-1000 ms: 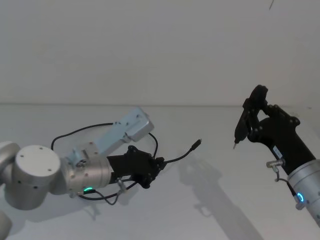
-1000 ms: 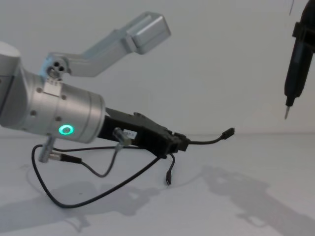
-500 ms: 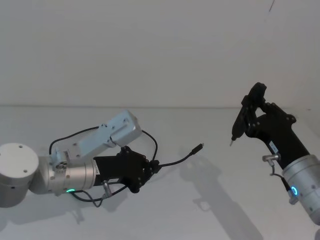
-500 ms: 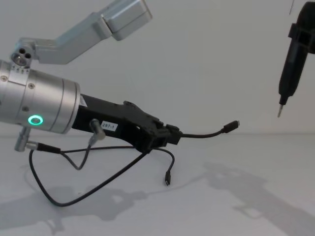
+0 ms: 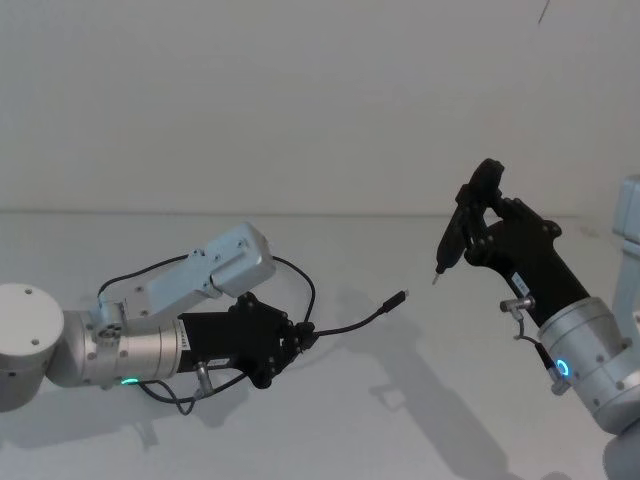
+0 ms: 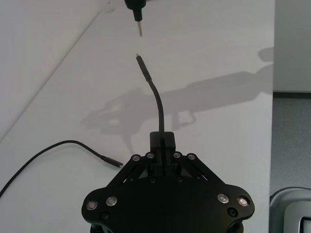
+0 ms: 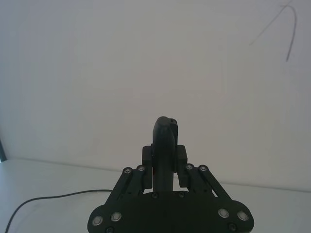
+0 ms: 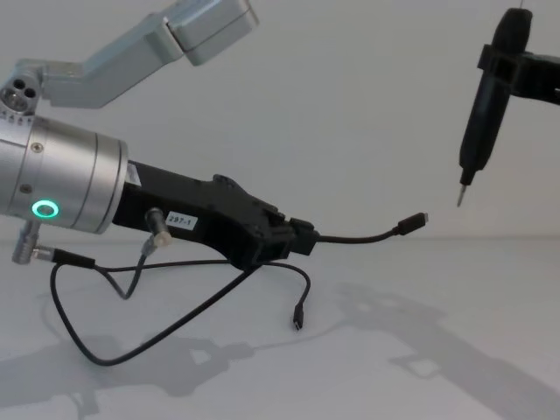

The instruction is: Pick up the data cable with the one hand.

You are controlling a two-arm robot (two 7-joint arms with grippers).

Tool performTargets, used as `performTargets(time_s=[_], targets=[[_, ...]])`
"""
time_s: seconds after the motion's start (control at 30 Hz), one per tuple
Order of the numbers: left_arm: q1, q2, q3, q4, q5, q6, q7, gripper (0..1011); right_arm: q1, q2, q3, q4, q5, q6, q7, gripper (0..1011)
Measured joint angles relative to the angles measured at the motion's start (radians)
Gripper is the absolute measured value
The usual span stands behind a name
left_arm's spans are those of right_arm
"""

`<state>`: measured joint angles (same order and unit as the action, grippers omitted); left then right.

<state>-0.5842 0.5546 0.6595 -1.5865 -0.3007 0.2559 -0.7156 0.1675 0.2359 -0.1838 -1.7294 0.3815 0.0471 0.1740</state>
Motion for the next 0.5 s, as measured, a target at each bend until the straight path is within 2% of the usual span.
performTargets(time_s=[0.5], targets=[[-0.001,0.008,0.0,-0.004,-0.002,-0.009,-0.01,40,0.033,0.0,-0.015,0.024,0.044,0.034,0.045,279]])
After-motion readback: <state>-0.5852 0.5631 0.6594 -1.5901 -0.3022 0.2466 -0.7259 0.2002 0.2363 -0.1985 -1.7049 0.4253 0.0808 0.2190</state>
